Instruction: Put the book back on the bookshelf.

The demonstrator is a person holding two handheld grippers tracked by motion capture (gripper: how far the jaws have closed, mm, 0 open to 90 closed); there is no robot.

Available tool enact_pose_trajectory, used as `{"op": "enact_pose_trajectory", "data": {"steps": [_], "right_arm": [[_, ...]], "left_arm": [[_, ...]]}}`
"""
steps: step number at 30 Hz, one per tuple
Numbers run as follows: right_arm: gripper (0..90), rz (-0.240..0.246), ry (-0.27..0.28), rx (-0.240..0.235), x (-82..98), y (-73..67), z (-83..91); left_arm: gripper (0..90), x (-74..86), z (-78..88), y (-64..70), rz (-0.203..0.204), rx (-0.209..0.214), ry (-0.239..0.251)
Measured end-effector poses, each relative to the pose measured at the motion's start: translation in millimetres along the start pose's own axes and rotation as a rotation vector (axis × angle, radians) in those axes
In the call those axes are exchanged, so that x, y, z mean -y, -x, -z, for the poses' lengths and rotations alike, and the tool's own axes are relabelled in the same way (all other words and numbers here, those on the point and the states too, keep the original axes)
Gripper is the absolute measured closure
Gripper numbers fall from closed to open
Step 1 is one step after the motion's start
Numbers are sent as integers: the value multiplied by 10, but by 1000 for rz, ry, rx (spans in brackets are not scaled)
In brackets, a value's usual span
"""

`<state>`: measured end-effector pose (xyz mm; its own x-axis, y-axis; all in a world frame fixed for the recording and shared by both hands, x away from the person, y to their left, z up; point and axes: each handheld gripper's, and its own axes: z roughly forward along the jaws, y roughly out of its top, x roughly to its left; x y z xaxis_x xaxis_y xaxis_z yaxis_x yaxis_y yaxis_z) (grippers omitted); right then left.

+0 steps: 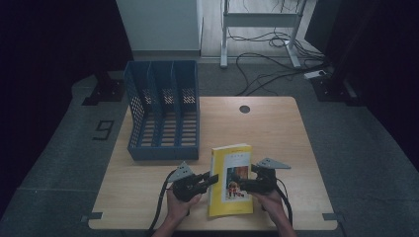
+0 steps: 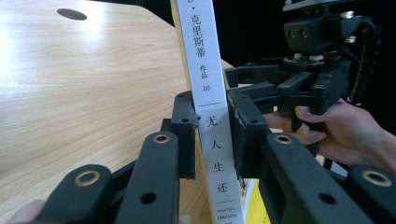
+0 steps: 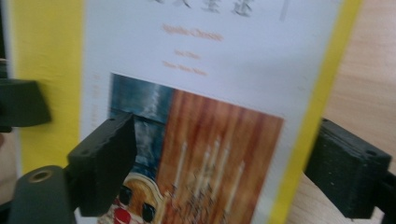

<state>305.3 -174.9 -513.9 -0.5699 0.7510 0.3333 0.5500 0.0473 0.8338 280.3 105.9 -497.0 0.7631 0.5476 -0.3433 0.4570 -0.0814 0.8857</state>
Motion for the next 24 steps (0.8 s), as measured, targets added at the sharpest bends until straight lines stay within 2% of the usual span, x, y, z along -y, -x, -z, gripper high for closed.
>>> {"op": "enact_pose_trajectory", "data": {"steps": [2,4,9,11,17,21,22,24], "right_arm": [[134,-12,-4,-16,10,22,-14],[149,-1,-6,-33,13,27,-20],[195,26,-1,-25,11,20,4],[229,30,9,-27,12,21,19],[262,35,47,-48,4,-3,69],[274,68,71,-49,-13,-55,98],[284,80,72,-49,-18,-73,105],[291,109,80,-65,-24,-125,110]], "left_arm": [[735,0,-2,0,0,2,0],[734,-1,0,-3,0,5,-1],[728,-22,14,-9,2,26,-8],[716,-39,25,-2,5,44,-14],[686,-87,55,44,-18,63,-23],[682,-113,77,55,-29,55,-26],[678,-117,79,51,-22,58,-25],[678,-123,89,52,-22,51,-28]]}}
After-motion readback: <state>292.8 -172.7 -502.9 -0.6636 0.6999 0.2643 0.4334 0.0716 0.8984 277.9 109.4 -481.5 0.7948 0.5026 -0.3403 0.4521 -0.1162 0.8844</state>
